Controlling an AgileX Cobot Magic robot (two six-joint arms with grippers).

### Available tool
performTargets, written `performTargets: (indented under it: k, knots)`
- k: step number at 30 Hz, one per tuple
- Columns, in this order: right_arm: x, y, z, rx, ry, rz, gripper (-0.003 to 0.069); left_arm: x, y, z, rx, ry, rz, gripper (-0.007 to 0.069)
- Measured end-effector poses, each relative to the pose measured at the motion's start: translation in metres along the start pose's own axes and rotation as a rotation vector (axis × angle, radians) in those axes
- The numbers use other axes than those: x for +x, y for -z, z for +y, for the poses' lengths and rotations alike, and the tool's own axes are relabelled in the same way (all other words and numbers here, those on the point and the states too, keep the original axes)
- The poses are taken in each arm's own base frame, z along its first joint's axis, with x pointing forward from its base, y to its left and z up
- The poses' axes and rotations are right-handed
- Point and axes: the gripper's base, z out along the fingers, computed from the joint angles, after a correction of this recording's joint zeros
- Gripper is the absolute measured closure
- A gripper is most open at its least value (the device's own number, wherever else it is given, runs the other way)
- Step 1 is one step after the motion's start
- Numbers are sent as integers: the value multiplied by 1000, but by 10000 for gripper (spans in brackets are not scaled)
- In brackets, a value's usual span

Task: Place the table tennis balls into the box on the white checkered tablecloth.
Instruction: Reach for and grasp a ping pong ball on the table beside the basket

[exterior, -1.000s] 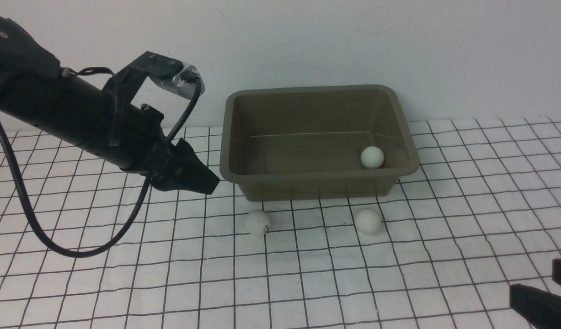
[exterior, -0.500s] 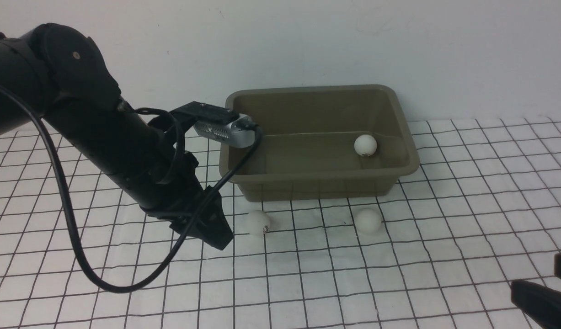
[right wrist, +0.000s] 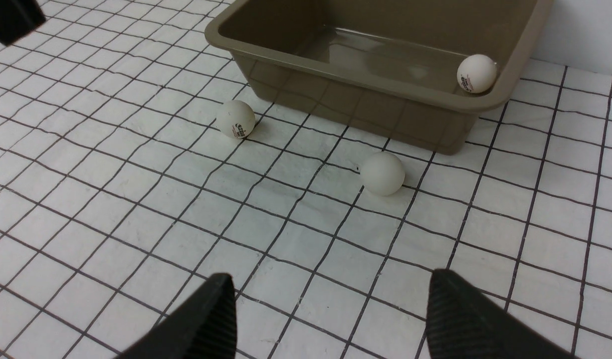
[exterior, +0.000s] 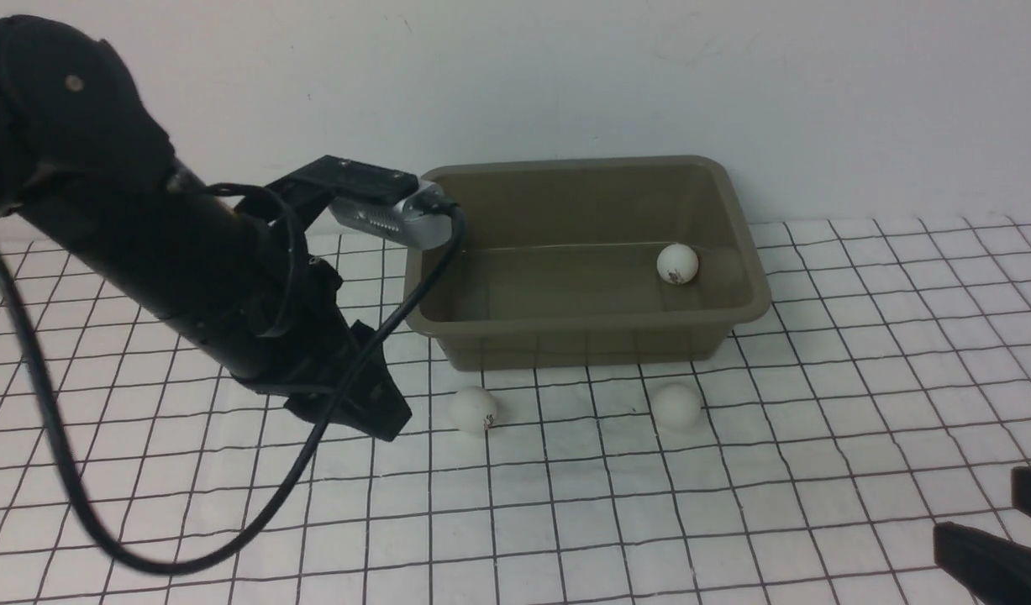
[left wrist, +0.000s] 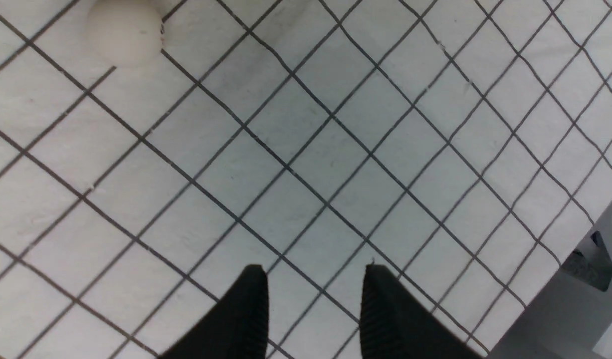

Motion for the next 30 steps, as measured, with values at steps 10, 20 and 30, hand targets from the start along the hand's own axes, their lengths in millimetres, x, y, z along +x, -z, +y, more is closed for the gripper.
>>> performTargets:
  k: [10,20,30]
  knots:
    - [0,0,1,-7,1,5,197,50,-26,-5,-13,168,-172,417]
    - [0,0,1,-8,1,5,197,19,-71,6,-37,53,-367,241]
    - [0,0,2,-26,-18,-3,197,16,-114,38,-167,69,-336,174]
